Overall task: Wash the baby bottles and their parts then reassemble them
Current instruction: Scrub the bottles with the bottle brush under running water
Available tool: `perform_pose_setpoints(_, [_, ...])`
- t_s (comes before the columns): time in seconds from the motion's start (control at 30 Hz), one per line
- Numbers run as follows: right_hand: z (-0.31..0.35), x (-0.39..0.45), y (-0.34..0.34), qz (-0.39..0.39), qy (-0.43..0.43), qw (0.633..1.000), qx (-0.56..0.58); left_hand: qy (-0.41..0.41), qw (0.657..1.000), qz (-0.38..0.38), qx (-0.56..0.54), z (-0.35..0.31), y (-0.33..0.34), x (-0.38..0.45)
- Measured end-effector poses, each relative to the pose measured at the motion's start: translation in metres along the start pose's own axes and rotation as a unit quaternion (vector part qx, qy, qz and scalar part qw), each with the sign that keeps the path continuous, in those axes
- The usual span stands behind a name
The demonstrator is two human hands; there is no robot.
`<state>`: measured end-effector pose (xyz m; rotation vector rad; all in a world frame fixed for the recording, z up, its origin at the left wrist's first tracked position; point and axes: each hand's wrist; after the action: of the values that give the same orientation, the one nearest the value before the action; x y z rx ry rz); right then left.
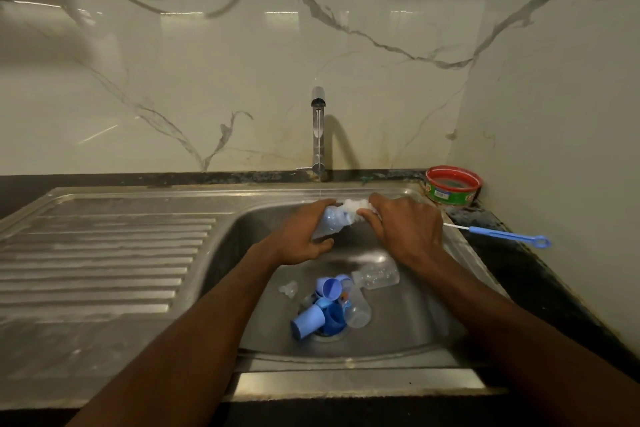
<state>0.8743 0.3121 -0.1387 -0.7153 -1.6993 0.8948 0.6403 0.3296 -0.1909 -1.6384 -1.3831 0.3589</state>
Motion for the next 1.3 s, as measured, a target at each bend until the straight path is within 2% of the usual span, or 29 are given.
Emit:
perform_pose_setpoints(0.07, [-0.002,-0.001,0.005,-0.013,0.031,0.999,0.008,0.012,1.000,-0.005,0.026,-0.001,-0.005,0.001])
perform_pose_setpoints(0.17, [-0.001,-0.001,0.007,0.018,0.042,0.998,0.048,0.060,0.993,-0.037,0.094,-0.001,-0.017,0.004])
perform_pose_setpoints(0.23, [0.000,-0.002,0.009,0.066,0.009,0.994,0.091,0.093,0.982,-0.066,0.154,0.000,-0.022,0.006])
perform_pose_setpoints(0.33, [0.002,-0.003,0.008,0.123,-0.031,0.980,0.155,0.084,0.960,-0.105,0.246,-0.008,-0.023,0.009])
perform_pose_setpoints(0.43, [0.014,-0.002,0.002,0.088,-0.075,0.987,0.107,0.071,0.948,-0.105,0.291,-0.018,-0.011,0.012])
perform_pose_setpoints(0.53, [0.024,-0.001,0.001,0.004,-0.131,0.991,-0.014,0.049,0.978,-0.076,0.188,-0.020,0.001,0.012])
perform_pose_setpoints(0.6, [0.024,-0.001,-0.005,-0.007,-0.119,0.991,-0.058,0.033,0.994,-0.018,0.101,-0.016,0.003,0.009])
perform_pose_setpoints(0.67, [0.023,-0.001,-0.007,0.007,-0.072,0.996,-0.053,0.023,0.997,0.035,0.064,-0.010,-0.001,0.006])
perform_pose_setpoints(0.73, [0.022,0.001,-0.005,0.040,-0.022,0.998,-0.040,0.046,0.994,0.036,0.088,-0.005,-0.007,0.005])
perform_pose_setpoints(0.8, [0.019,0.005,-0.001,0.066,0.018,0.998,-0.004,0.072,0.990,-0.002,0.120,-0.005,-0.012,0.009])
perform_pose_setpoints(0.87, [0.014,0.007,0.003,0.086,0.009,0.994,0.067,0.093,0.981,-0.069,0.155,-0.007,-0.013,0.014])
perform_pose_setpoints(0.93, [0.010,0.004,0.005,0.092,-0.041,0.989,0.109,0.098,0.969,-0.106,0.200,-0.010,-0.009,0.014])
perform_pose_setpoints(1.0, [0.006,-0.003,0.005,0.052,-0.092,0.988,0.114,0.089,0.968,-0.098,0.215,-0.006,-0.003,0.012])
perform_pose_setpoints(1.07, [0.004,-0.007,0.007,0.016,-0.138,0.985,0.098,0.061,0.980,-0.057,0.182,0.002,0.005,0.010])
perform_pose_setpoints(1.13, [0.001,-0.008,0.006,0.015,-0.166,0.983,0.080,0.036,0.986,-0.006,0.164,0.005,0.010,0.008])
perform_pose_setpoints(1.23, [0.002,-0.008,0.006,0.023,-0.162,0.984,0.069,0.014,0.993,0.024,0.115,0.003,0.008,0.005])
perform_pose_setpoints(1.3, [0.008,-0.009,0.007,0.008,-0.135,0.989,0.053,0.007,0.995,0.008,0.097,0.001,0.005,0.004])
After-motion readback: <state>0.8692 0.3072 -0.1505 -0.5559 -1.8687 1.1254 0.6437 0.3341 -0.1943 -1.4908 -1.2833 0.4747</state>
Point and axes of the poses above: each hand's wrist, its own x-axis towards the middle knuckle, its own y-axis out of the palm, z = x × y, and after that the axes turned 5 degrees about -x, right-handed
